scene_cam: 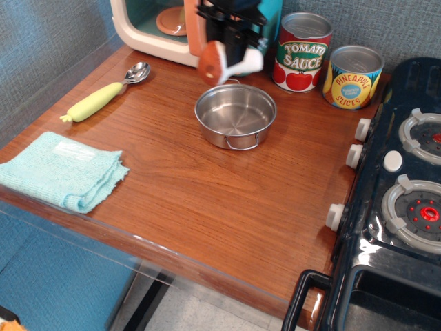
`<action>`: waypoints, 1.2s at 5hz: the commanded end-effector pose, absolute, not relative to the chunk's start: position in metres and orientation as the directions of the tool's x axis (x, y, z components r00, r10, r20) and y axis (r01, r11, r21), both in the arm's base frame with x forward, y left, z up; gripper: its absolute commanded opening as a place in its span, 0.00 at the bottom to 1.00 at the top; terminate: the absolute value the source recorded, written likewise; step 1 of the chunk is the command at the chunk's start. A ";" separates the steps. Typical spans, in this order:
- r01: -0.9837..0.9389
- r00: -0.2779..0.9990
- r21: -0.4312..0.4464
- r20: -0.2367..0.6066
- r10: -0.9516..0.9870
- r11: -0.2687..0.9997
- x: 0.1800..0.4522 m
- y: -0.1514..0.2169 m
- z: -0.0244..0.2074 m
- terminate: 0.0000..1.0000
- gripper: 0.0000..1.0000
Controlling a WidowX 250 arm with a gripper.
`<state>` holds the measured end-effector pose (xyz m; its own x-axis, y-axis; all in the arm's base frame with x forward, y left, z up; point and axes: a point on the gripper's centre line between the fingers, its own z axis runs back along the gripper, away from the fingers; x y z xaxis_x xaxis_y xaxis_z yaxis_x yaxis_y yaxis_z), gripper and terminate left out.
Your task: Place the mushroom outside the pot.
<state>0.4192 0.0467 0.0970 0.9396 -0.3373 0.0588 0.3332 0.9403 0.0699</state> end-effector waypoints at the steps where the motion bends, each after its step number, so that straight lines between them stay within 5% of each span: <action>1: 0.256 0.963 0.129 0.048 -0.264 0.958 0.393 0.100 0.115 0.00 0.00; 2: 0.239 0.970 0.130 0.018 -0.243 0.962 0.386 0.113 0.104 0.00 0.00; 3: 0.224 0.974 0.137 0.017 -0.228 0.965 0.384 0.120 0.104 0.00 1.00; 6: 0.153 0.986 0.161 0.042 -0.162 0.975 0.377 0.140 0.119 0.00 1.00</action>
<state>0.3802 0.1369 0.0754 0.9851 -0.1651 -0.0473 0.1694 0.9795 0.1087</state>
